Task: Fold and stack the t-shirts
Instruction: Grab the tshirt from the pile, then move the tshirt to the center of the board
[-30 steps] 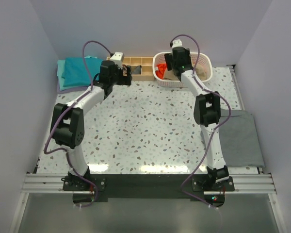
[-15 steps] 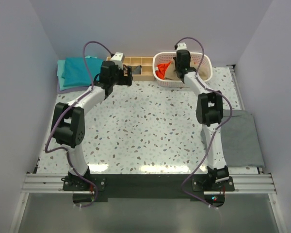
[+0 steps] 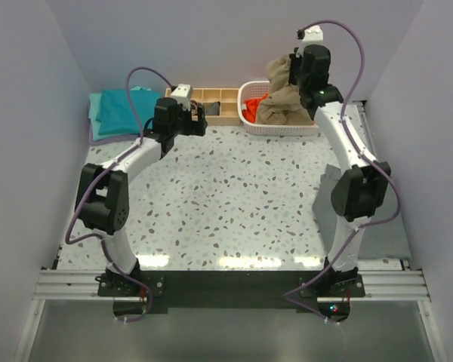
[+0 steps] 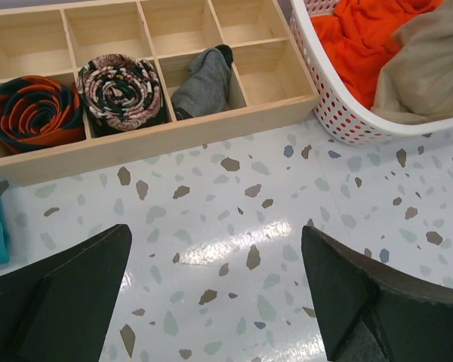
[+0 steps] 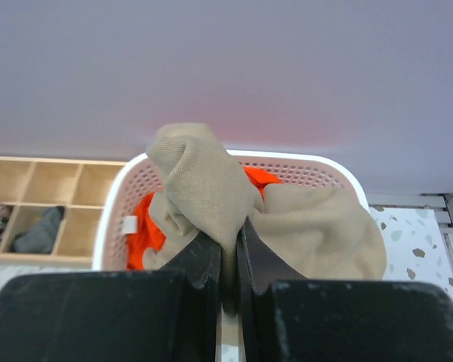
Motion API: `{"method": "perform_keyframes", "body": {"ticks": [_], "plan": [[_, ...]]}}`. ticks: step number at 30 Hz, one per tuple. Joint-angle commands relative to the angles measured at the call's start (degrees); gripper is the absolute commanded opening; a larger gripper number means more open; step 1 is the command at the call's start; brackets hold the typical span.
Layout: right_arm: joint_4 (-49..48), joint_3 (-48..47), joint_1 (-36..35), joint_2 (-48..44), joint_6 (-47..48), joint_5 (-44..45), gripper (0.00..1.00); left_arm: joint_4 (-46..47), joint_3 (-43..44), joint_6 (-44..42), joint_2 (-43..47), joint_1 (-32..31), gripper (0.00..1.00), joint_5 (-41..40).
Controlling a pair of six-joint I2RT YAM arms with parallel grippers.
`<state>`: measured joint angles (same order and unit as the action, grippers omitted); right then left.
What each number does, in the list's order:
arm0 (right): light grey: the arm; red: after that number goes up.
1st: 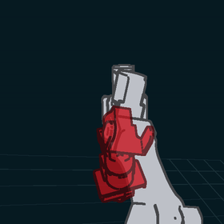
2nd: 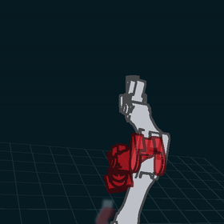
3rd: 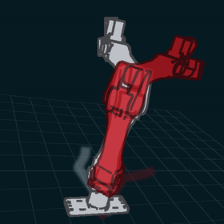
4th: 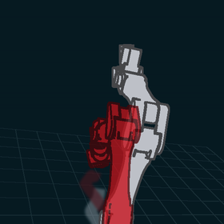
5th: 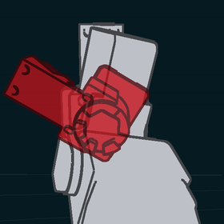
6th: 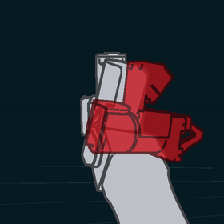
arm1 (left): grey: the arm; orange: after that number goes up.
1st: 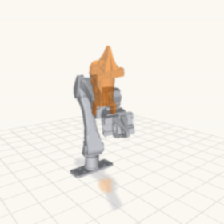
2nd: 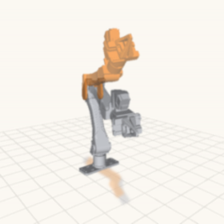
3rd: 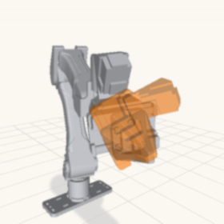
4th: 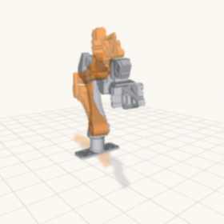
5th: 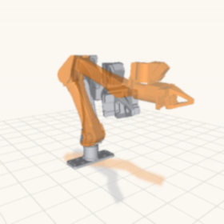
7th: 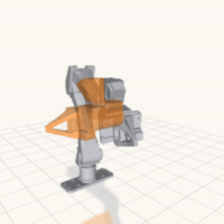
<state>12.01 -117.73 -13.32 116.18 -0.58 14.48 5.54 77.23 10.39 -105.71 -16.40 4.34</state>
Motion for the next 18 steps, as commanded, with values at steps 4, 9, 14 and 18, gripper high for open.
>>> {"method": "perform_keyframes", "body": {"ticks": [4, 9, 14, 18], "plan": [[-1.55, 10.5, -6.18, -21.57, 2.23, -14.2, 0.0, 5.27, -5.33, 3.75, 9.29, -0.38, 1.0, 0.23], [2.31, 11.74, -10.14, -30.91, 2.34, -24.56, 0.0, 5.53, -8.93, 5.68, 14.03, -0.38, 1.0, -0.73], [4.77, 8.23, -10.58, -36.37, -1.52, -34.42, 0.0, 4.39, -11.66, 7.88, 19.65, -0.38, 1.0, -6.16], [4.27, 10.4, -10.67, -41.01, -5.56, -40.49, 0.0, 3.69, -15.52, 11.13, 25.1, -0.38, 1.0, -12.5]]}}
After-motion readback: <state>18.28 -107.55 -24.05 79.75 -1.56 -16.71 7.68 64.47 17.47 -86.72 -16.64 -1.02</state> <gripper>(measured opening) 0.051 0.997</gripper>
